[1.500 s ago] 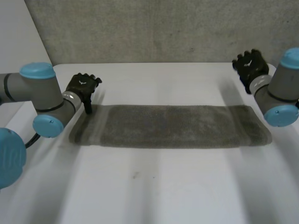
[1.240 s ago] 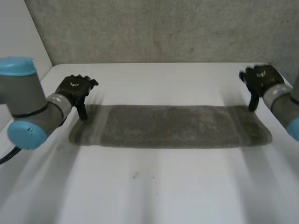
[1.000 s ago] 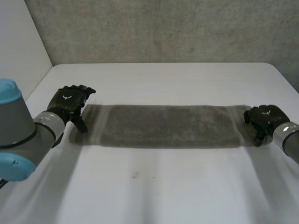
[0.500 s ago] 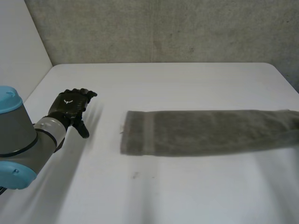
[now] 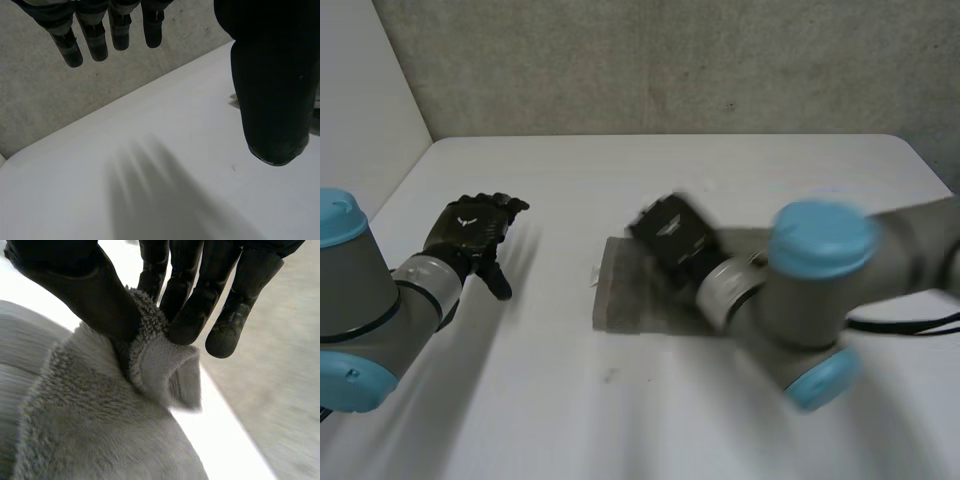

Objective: Fold the towel.

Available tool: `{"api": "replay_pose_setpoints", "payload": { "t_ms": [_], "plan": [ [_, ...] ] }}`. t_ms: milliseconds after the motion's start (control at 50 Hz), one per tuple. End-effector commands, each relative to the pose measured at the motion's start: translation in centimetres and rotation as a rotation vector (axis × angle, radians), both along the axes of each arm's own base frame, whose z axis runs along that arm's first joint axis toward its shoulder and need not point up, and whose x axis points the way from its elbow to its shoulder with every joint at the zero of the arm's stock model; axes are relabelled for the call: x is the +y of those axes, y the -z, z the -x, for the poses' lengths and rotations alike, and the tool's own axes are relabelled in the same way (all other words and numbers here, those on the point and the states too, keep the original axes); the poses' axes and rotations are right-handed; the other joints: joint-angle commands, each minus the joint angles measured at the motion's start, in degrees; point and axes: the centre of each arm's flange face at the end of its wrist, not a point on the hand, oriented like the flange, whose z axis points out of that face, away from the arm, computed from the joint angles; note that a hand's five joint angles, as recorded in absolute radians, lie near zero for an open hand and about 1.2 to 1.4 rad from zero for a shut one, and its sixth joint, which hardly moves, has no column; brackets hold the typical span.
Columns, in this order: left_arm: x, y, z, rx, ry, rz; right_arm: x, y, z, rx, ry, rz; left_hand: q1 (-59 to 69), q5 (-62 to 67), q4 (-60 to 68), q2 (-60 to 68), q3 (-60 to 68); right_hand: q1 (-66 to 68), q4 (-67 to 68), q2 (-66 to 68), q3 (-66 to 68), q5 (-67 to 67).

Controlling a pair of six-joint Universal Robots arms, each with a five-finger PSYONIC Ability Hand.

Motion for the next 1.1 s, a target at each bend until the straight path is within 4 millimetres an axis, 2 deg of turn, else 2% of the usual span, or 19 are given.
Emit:
{"api": "replay_pose_setpoints", "payload": {
  "t_ms": [20,40,100,180,260,360,500,540,560,580,720,760,780,820,840,860,940,1060,1100],
  "plan": [
    [0.2,0.3,0.0,-0.002,0.002,-0.01,2.2,2.3,-1.1,0.048,-0.04,-0.046,-0.06,-1.63,0.43,0.52,0.4,-36.66,-37.24,-36.43,-37.72,-36.95],
    [0.2,0.3,0.0,-0.003,0.0,-0.01,2.2,0.8,-0.8,0.019,-0.028,-0.037,-0.06,-1.63,0.43,0.52,0.4,-66.4,-66.97,-66.17,-67.46,-66.69],
    [0.2,0.2,0.0,-0.002,0.002,-0.009,0.1,-2.2,1.6,-0.062,0.082,-0.049,-0.06,-1.63,0.43,0.52,0.4,-66.4,-66.97,-66.17,-67.46,-66.69],
    [0.3,0.2,0.1,-0.002,0.005,-0.009,-3.0,-2.8,5.6,-0.113,0.23,-0.106,-0.06,-1.63,0.43,0.52,0.4,-66.4,-66.97,-66.17,-67.46,-66.69],
    [0.5,0.1,0.6,0.0,0.022,-0.001,-4.4,-0.8,10.1,-0.099,0.36,-0.214,-0.06,-1.63,0.43,0.52,0.4,-66.4,-66.97,-66.17,-67.46,-66.69],
    [0.9,0.0,1.2,0.0,0.04,0.0,-4.0,2.5,13.4,-0.009,0.438,-0.298,-0.06,-1.63,0.43,0.52,0.4,-66.4,-66.97,-66.17,-67.46,-66.69],
    [1.5,0.0,1.9,0.0,0.065,-0.001,-4.1,4.9,15.8,0.102,0.464,-0.287,-0.06,-1.63,0.43,0.52,0.4,-35.87,-36.44,-35.64,-36.93,-36.16],
    [1.8,0.1,2.1,-0.001,0.074,-0.003,-4.7,4.5,16.1,0.099,0.474,-0.25,-0.06,-1.63,0.43,0.52,0.4,-7.91,-8.48,-7.68,-8.97,-8.2],
    [1.8,0.1,2.1,-0.001,0.074,-0.003,-4.7,4.5,16.1,0.099,0.474,-0.25,-0.06,-1.63,0.43,0.52,0.4,-7.78,-8.35,-7.54,-8.84,-8.07],
    [1.9,0.0,2.2,0.001,0.077,-0.002,-4.9,4.1,15.9,0.09,0.47,-0.227,-0.06,-1.63,0.43,0.52,0.4,3.49,2.92,3.72,2.43,3.2],
    [2.4,0.0,2.5,0.0,0.088,-0.003,-6.1,1.2,14.5,0.037,0.443,-0.07,-0.06,-1.63,0.43,0.52,0.4,3.6,3.03,3.83,2.54,3.31],
    [2.4,-0.5,2.5,0.004,0.088,0.013,-4.9,-1.1,10.5,-0.001,0.323,0.012,-0.06,-1.63,0.43,0.52,0.4,3.6,3.03,3.83,2.54,3.31],
    [2.4,-0.5,2.5,0.004,0.088,0.013,-4.9,-1.1,10.4,-0.002,0.322,0.013,-0.06,-1.63,0.43,0.52,0.4,3.6,3.03,3.83,2.54,3.31],
    [2.4,-1.1,2.4,0.01,0.084,0.027,-2.1,-2.6,5.2,-0.04,0.157,0.071,-0.06,-1.63,0.43,0.52,0.4,3.6,3.03,3.83,2.54,3.31],
    [2.4,-1.1,2.4,0.01,0.084,0.027,-2.1,-2.6,5.1,-0.041,0.156,0.071,-0.06,-1.63,0.43,0.52,0.4,3.6,3.03,3.83,2.54,3.31],
    [2.3,-1.3,2.4,0.013,0.082,0.034,-0.9,-2.9,3.0,-0.049,0.089,0.09,-0.06,-1.63,0.43,0.52,0.4,3.6,3.03,3.83,2.54,3.31],
    [2.3,-3.0,2.2,0.041,0.07,0.075,2.3,-0.8,-1.5,0.039,-0.065,0.082,-0.06,-1.63,0.43,0.52,0.4,3.6,3.03,3.83,2.54,3.31],
    [2.0,-4.3,2.0,0.084,0.057,0.101,4.3,2.5,-3.4,0.197,-0.177,0.044,-0.06,-1.63,0.43,0.52,0.4,3.6,3.03,3.83,2.54,3.31],
    [1.7,-5.1,2.1,0.123,0.047,0.112,4.1,1.8,-3.7,0.19,-0.179,0.026,-0.06,-1.63,0.43,0.52,0.4,-34.89,-35.47,-34.66,-35.95,-35.18]
  ]
}}
